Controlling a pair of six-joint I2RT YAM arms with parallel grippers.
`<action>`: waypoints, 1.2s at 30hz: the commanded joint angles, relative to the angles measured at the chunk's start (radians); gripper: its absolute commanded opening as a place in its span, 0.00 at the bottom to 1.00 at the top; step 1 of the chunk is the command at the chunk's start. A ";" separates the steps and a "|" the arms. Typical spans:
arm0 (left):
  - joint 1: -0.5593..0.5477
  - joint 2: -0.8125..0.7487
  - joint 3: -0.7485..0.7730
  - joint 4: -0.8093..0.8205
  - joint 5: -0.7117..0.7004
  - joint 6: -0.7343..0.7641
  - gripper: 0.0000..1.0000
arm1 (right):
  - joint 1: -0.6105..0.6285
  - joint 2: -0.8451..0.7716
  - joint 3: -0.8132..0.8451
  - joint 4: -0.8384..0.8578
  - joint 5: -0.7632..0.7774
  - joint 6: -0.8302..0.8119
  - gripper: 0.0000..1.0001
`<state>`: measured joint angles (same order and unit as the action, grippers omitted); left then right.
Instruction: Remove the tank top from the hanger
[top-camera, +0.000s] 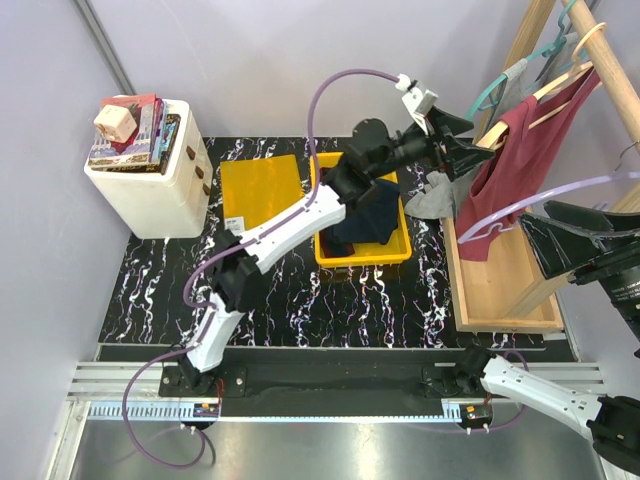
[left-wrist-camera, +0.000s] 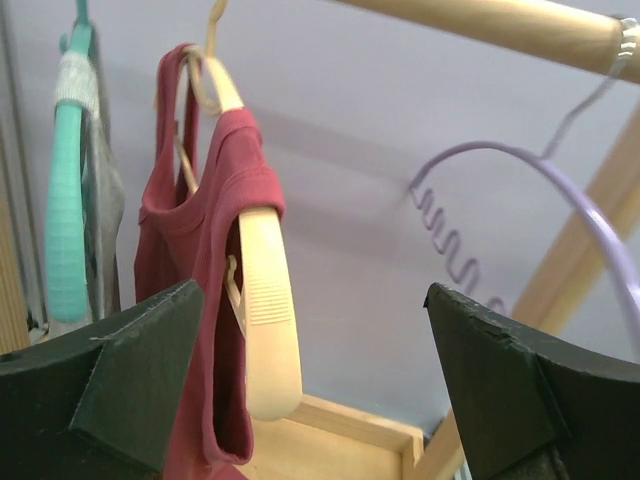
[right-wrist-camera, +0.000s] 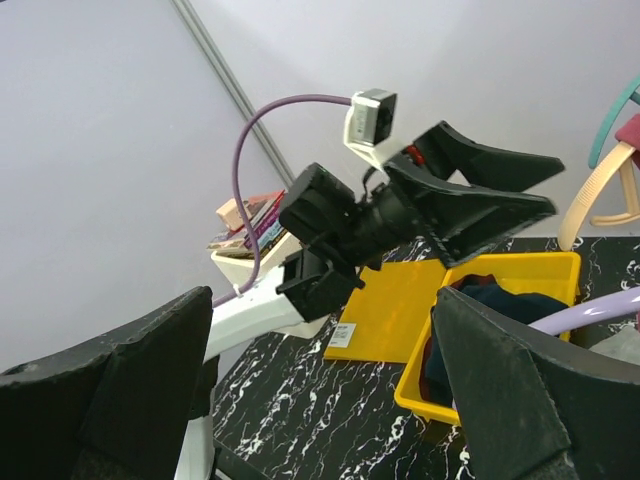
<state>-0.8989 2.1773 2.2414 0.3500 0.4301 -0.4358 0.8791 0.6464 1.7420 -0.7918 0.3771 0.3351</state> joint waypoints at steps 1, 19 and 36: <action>-0.023 0.041 0.060 0.069 -0.228 0.031 0.95 | 0.003 -0.001 0.001 -0.001 -0.033 0.022 1.00; -0.084 0.223 0.204 0.147 -0.338 0.019 0.41 | 0.001 -0.030 -0.022 0.003 -0.032 0.030 1.00; -0.123 0.118 0.254 0.101 -0.312 -0.018 0.00 | 0.003 -0.064 -0.021 -0.003 -0.029 0.035 1.00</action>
<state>-1.0134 2.4100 2.4351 0.4049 0.0990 -0.4221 0.8791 0.5865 1.7145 -0.8032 0.3534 0.3637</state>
